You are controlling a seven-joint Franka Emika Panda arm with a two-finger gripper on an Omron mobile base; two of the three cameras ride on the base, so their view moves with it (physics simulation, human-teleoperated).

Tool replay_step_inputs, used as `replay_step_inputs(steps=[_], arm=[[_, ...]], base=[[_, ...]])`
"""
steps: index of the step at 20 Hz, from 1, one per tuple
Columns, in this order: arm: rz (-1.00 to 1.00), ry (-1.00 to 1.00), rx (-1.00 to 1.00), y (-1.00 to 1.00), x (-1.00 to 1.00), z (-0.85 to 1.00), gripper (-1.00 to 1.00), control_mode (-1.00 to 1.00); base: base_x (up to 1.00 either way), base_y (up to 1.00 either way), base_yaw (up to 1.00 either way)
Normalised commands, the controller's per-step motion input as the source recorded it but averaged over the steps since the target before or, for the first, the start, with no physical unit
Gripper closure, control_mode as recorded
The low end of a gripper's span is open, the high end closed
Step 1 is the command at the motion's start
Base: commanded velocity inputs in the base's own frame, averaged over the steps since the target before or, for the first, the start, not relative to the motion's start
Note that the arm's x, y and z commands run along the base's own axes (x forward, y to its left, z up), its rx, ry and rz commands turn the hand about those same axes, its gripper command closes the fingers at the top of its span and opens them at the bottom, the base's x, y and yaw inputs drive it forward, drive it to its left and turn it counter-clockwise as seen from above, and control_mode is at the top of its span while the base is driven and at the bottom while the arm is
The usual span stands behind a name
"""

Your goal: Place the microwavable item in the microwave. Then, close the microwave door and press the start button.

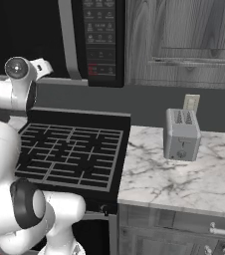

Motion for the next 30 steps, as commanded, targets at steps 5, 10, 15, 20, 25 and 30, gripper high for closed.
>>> replay_step_inputs(steps=[5,10,15,20,25,30], arm=[[0.09,-0.16,-0.07,0.00,-0.50,-0.02,-1.00,-1.00],[0.10,-0.18,-0.03,-0.18,-1.00,-0.01,-1.00,-1.00],[0.08,-0.18,-0.01,-0.50,-1.00,0.04,-1.00,-1.00],[0.06,-0.17,0.00,-0.93,-0.94,0.02,-1.00,-1.00],[0.05,-0.14,0.00,-1.00,-0.83,0.00,-1.00,-1.00],[0.07,-0.15,0.00,-0.97,-0.64,0.00,-1.00,-1.00]], base=[[0.00,0.00,0.00],[0.00,0.00,0.00],[0.00,0.00,0.00],[0.00,0.00,0.00],[0.00,0.00,0.00],[0.00,0.00,0.00]])
